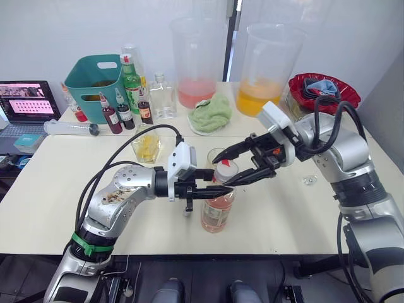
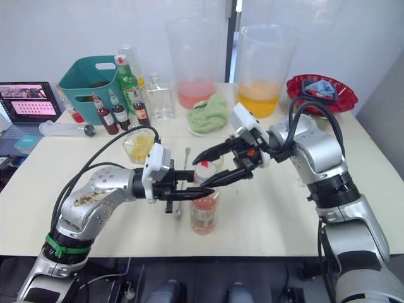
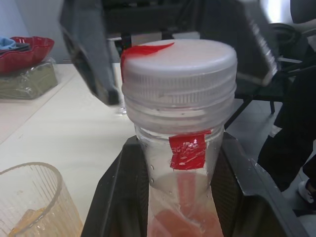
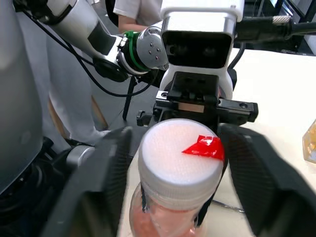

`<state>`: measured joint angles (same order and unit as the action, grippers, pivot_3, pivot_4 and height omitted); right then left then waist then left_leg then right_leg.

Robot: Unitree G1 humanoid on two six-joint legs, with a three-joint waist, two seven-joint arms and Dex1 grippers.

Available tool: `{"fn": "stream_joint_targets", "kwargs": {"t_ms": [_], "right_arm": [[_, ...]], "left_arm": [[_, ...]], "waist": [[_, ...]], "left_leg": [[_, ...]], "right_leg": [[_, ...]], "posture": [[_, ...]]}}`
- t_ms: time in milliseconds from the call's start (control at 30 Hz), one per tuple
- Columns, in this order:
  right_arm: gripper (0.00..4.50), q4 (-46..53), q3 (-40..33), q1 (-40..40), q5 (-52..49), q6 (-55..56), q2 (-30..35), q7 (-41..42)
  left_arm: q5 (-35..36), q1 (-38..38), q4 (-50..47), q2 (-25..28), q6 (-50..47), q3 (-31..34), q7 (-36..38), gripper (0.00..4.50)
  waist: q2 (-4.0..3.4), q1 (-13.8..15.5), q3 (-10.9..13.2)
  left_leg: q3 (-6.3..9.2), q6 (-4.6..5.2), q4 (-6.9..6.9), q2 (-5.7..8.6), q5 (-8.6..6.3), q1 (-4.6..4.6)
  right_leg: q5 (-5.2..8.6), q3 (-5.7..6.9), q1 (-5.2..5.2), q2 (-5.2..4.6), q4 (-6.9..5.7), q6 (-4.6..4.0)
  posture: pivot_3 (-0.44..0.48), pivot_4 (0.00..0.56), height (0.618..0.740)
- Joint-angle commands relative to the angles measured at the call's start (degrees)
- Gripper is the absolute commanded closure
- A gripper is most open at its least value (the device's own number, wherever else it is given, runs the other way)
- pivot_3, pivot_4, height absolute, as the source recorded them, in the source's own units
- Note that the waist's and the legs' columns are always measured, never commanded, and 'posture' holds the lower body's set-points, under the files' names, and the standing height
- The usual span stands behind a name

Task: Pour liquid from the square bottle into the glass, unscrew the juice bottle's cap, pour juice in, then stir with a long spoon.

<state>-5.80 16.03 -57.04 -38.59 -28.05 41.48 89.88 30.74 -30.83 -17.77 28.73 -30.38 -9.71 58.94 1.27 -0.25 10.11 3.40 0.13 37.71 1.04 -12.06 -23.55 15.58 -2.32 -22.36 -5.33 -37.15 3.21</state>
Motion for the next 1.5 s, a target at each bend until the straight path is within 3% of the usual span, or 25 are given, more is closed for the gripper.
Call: {"fn": "stream_joint_targets", "kwargs": {"t_ms": [33,200,433,667,900,933,1200,1333,1500], "right_arm": [[0.06,0.9,-4.4,-0.9,-3.9,-3.6,0.5,1.1],[0.02,6.2,-12.5,4.8,-7.3,-9.2,1.4,-6.5],[0.02,26.3,-22.1,19.3,-8.2,-13.9,-0.5,-29.5],[0.02,37.9,-24.2,25.4,-10.6,-19.0,-2.0,-44.1],[0.02,42.1,-23.3,27.6,-13.6,-23.5,-2.0,-51.7],[0.26,42.2,-23.3,27.8,-14.1,-23.7,-2.2,-52.4],[2.80,42.4,-21.9,27.9,-17.1,-23.5,-2.6,-52.7],[2.80,40.2,-18.9,26.7,-15.6,-20.8,-0.6,-44.6],[2.80,29.9,-11.8,21.4,-7.1,-10.5,2.1,-25.9]], "left_arm": [[-1.0,0.3,1.2,0.7,-0.4,-0.3,-0.3,3.24],[-1.3,-0.4,2.8,1.0,0.6,0.0,0.4,3.24],[-1.3,-1.6,4.7,0.1,1.6,-1.3,1.9,3.24],[-1.5,-3.5,7.7,-1.4,2.9,-2.7,4.2,3.24],[-2.0,-4.9,9.8,-2.3,3.7,-3.3,5.9,3.24],[-2.1,-5.0,9.8,-2.4,3.7,-3.2,5.9,3.24],[-2.4,-4.0,8.7,-1.9,3.2,-2.6,5.4,3.24],[-2.2,-2.8,6.7,-0.9,2.5,-1.9,4.5,3.24],[-1.9,-1.7,4.9,-0.4,1.3,-0.8,2.4,3.24]], "waist": [[0.00,-0.1,0.0],[0.00,0.1,0.0],[0.00,0.2,0.0],[0.00,0.6,0.0],[0.00,0.8,0.0],[0.01,0.9,0.0],[0.01,0.9,0.0],[0.01,0.7,0.0],[0.01,0.5,0.0]], "left_leg": [[0.01,0.00,0.00,-0.01,0.00,0.02],[0.08,0.00,0.00,0.00,0.00,0.02],[0.11,0.00,0.00,-0.01,0.00,0.01],[0.00,0.00,0.03,0.02,0.00,0.04],[-0.18,0.00,0.04,0.02,0.00,0.02],[-0.19,0.00,0.04,0.03,0.00,0.02],[-0.19,0.01,0.04,0.02,0.01,0.02],[-0.20,0.01,0.04,0.01,0.00,0.03],[-0.26,0.01,0.04,-0.01,0.00,0.06]], "right_leg": [[0.00,0.00,0.02,0.01,0.00,0.00],[0.00,-0.01,0.03,0.00,0.00,0.00],[0.00,-0.07,-0.01,0.00,-0.04,0.00],[0.00,-0.04,0.07,-0.01,-0.01,0.01],[0.00,-0.05,0.08,-0.01,0.03,0.01],[0.00,-0.05,0.09,-0.01,0.02,0.01],[0.01,-0.04,0.10,0.00,0.03,0.01],[0.01,-0.04,0.10,0.01,0.04,0.02],[0.01,-0.03,0.12,0.04,0.06,0.02]], "posture": [[0.000,0.150,0.740],[0.000,0.150,0.740],[0.000,0.150,0.740],[0.000,0.150,0.740],[0.000,0.150,0.740],[0.000,0.150,0.740],[0.000,0.150,0.740],[0.000,0.150,0.740],[0.000,0.150,0.740]]}}
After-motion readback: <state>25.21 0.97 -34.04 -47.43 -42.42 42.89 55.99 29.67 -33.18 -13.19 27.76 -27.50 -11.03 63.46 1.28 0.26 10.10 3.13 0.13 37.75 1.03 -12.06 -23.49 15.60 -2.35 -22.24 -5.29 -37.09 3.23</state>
